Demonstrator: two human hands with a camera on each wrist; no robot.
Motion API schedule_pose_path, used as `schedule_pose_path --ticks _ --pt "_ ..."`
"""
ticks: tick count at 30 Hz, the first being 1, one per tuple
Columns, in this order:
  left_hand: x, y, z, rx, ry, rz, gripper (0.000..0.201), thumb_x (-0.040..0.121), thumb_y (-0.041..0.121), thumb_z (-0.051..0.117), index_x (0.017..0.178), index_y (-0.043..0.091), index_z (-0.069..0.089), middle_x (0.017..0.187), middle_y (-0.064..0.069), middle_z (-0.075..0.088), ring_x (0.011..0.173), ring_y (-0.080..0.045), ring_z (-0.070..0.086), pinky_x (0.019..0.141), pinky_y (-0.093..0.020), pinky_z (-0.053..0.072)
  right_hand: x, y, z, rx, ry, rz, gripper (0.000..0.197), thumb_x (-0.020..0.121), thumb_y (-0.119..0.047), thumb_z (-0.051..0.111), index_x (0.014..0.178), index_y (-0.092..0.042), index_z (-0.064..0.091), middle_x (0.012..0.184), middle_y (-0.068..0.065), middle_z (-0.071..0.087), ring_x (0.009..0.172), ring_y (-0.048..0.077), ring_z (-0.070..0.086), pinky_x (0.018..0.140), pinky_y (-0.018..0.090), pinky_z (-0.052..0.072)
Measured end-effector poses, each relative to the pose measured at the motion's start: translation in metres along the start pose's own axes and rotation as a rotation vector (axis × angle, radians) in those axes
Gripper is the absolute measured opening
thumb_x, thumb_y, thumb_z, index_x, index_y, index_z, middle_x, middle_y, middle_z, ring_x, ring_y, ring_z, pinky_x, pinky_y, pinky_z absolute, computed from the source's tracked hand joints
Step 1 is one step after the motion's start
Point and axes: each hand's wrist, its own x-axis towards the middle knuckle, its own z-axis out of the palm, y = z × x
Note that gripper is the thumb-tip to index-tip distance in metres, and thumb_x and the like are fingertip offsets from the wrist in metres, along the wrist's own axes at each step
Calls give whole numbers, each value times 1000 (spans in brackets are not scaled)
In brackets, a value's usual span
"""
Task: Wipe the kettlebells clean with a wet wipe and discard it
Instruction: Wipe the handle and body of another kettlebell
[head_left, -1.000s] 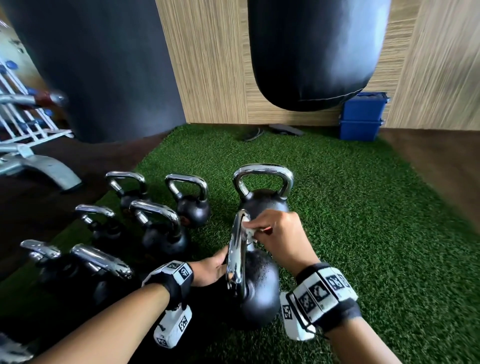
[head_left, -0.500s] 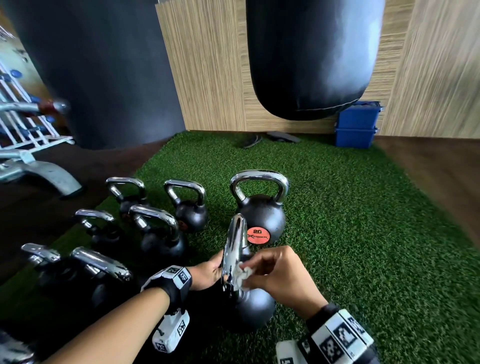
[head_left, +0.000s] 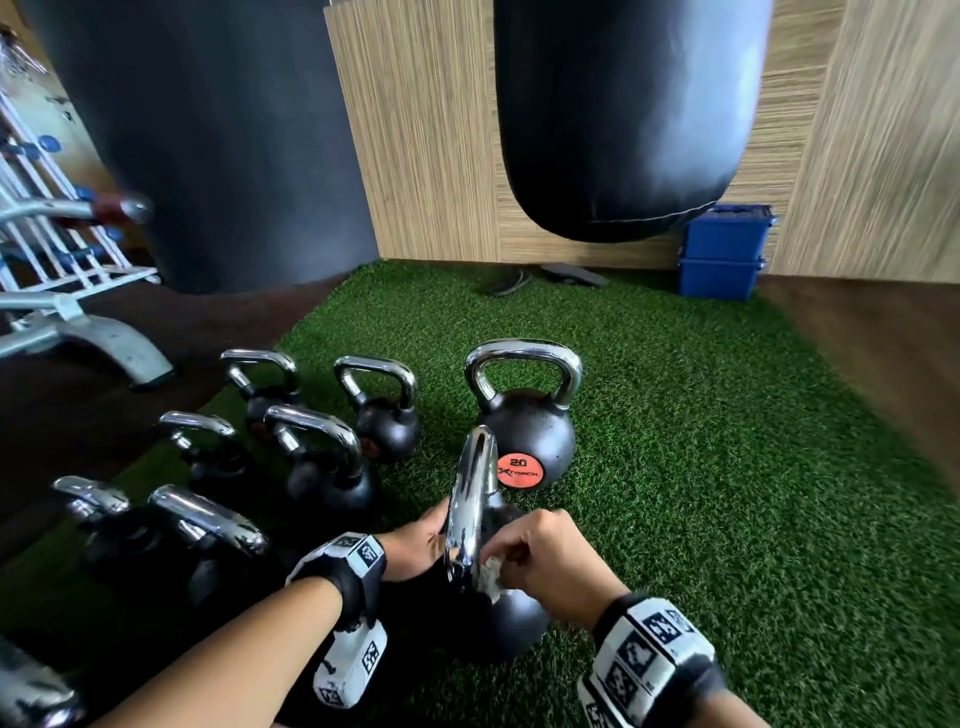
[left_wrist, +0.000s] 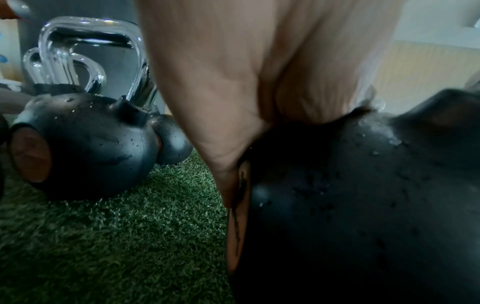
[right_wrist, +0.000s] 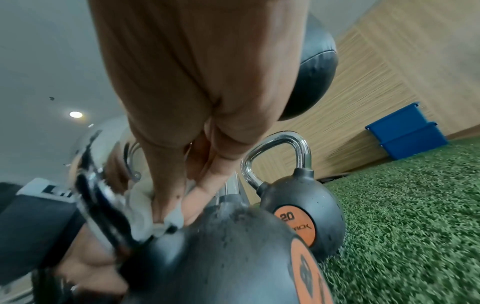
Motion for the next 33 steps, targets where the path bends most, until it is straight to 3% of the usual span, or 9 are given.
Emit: schedule_pose_path --ticks 4,8,11,13,18,23,28,30,33 --pt "0 2 4 -94 -19 -17 54 107 15 45 155 0 25 157 -29 31 149 -37 27 122 -49 23 21 2 -8 -48 -159 -39 20 74 1 77 92 -7 79 91 9 74 74 11 61 63 8 42" --pt "2 1 3 -95 11 -24 55 110 17 37 158 2 16 164 -15 24 153 -23 21 125 -39 18 32 -3 -13 25 -265 -59 16 77 9 68 86 -1 76 95 12 72 76 9 60 66 10 44" --pt "4 -2 2 -97 -4 -24 57 109 19 40 158 4 15 164 -13 23 153 -22 21 125 -38 19 44 0 -16 55 -366 -63 36 77 12 65 62 -20 71 70 -19 69 60 -6 55 61 7 42" --pt "4 0 2 -63 -16 -34 58 109 24 41 159 8 16 164 -12 26 152 -20 24 125 -37 20 51 4 -15 2 -407 -39 30 78 8 66 68 -19 75 60 -23 62 58 -5 55 62 13 47" --pt "1 -1 -1 -18 -50 -26 64 108 41 36 160 13 12 166 -8 20 153 -18 17 126 -36 13 57 10 -16 146 -460 -36 13 81 2 70 92 -3 76 88 12 75 75 16 64 72 40 56" --pt "-1 1 -3 -1 -51 7 67 106 50 35 160 16 14 166 -6 19 153 -16 15 125 -31 10 54 10 -7 779 -475 5 22 87 10 62 101 -3 72 92 6 77 75 11 73 67 19 57" --pt "-6 11 -2 -33 -25 89 81 96 65 31 154 9 30 159 -10 35 148 -18 31 123 -27 19 54 15 8 1041 -371 8 27 83 17 62 109 11 67 103 25 71 84 26 73 76 31 60" --pt "-6 11 -2 -24 -43 59 59 107 43 31 153 6 29 158 -12 35 145 -15 30 116 -15 17 55 17 10 1051 -327 22 30 80 16 66 110 14 65 106 30 69 88 32 72 78 36 60" --pt "-6 5 -5 -74 -55 -57 49 110 24 34 154 4 29 159 -18 34 147 -27 33 118 -27 24 63 15 13 1089 -160 100 39 77 11 72 113 19 61 108 41 63 94 46 67 82 45 59"
